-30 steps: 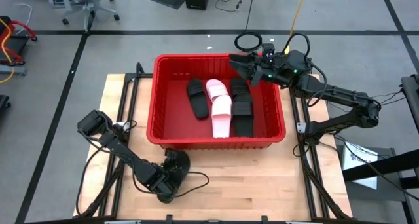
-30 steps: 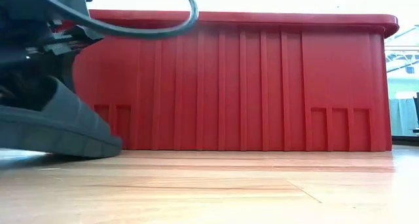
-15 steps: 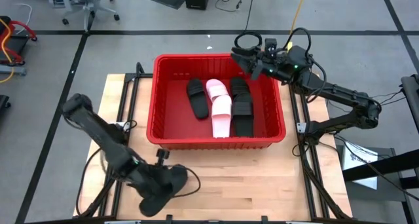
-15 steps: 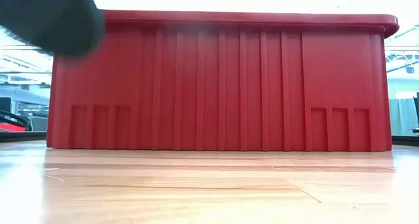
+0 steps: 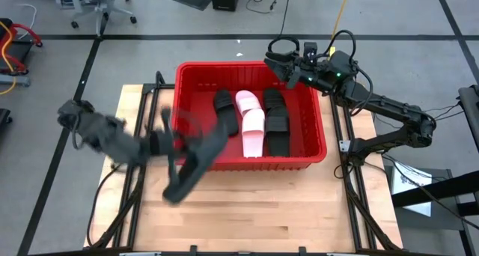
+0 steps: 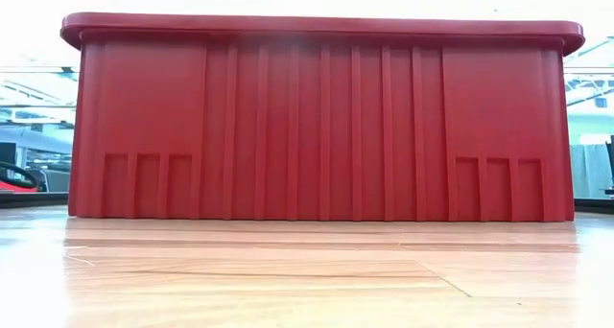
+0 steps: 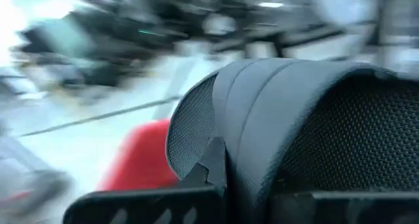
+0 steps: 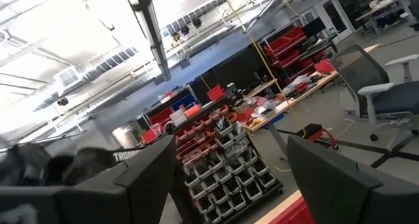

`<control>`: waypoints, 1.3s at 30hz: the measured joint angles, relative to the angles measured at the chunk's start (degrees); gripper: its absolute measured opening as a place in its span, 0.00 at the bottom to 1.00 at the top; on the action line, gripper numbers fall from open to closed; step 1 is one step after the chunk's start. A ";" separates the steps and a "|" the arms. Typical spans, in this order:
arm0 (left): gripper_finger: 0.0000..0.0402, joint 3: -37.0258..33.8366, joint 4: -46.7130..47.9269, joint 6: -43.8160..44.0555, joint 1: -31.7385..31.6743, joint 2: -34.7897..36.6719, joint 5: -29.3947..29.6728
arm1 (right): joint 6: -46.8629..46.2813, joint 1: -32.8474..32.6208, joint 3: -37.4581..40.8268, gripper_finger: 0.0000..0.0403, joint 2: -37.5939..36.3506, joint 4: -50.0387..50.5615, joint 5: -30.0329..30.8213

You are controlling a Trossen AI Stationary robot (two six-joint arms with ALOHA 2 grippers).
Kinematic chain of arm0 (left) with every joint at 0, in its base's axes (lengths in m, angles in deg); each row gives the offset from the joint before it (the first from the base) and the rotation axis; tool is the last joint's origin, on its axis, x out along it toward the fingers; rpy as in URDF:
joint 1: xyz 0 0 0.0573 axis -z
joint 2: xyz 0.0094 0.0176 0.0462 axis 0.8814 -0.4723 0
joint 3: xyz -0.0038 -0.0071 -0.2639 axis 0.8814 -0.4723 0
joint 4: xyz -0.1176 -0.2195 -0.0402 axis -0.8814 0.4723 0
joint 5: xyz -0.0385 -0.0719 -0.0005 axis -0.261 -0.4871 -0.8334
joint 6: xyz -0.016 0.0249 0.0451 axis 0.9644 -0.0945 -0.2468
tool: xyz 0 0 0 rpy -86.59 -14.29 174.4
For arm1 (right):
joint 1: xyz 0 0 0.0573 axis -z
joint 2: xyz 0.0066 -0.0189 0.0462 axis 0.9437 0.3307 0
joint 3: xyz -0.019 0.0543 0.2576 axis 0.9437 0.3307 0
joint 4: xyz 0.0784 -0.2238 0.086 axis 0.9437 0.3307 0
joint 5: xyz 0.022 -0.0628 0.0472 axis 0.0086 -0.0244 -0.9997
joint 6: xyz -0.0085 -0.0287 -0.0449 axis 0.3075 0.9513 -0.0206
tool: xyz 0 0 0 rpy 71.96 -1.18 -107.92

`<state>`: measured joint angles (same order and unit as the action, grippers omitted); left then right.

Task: Pick and place slides into bin
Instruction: Put the black slipper into the red container

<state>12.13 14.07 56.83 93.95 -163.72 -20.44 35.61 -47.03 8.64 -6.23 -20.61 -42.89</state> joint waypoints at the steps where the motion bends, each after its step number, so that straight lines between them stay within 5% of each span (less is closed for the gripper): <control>1: 0.02 2.02 0.22 -2.20 -1.77 -0.02 1.68 | -0.04 0.00 0.00 0.70 -0.01 -0.02 0.40; 6: 0.02 9.05 0.82 -11.91 -12.80 0.07 3.39 | -0.09 0.00 0.00 0.70 0.00 -0.02 1.59; 14: 0.01 8.51 6.64 -18.72 -28.31 -0.50 -9.55 | -1.86 -0.03 0.00 0.70 -0.01 -0.09 1.43; 19: 0.03 5.86 9.91 -18.83 -34.90 -2.33 -12.59 | -1.86 -0.64 0.00 0.70 0.00 -0.19 1.24; 30: 0.02 0.65 11.81 -12.09 -39.72 -11.74 -7.60 | -1.86 -2.14 0.00 0.70 -0.02 -0.54 4.11; 39: 0.02 -15.57 3.23 -5.53 -39.62 -14.25 -9.02 | -1.95 -2.14 0.00 0.70 -0.02 -0.52 4.14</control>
<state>-3.44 17.30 51.29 54.33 -177.97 -29.45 33.67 -49.17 8.64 -6.25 -21.14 -38.76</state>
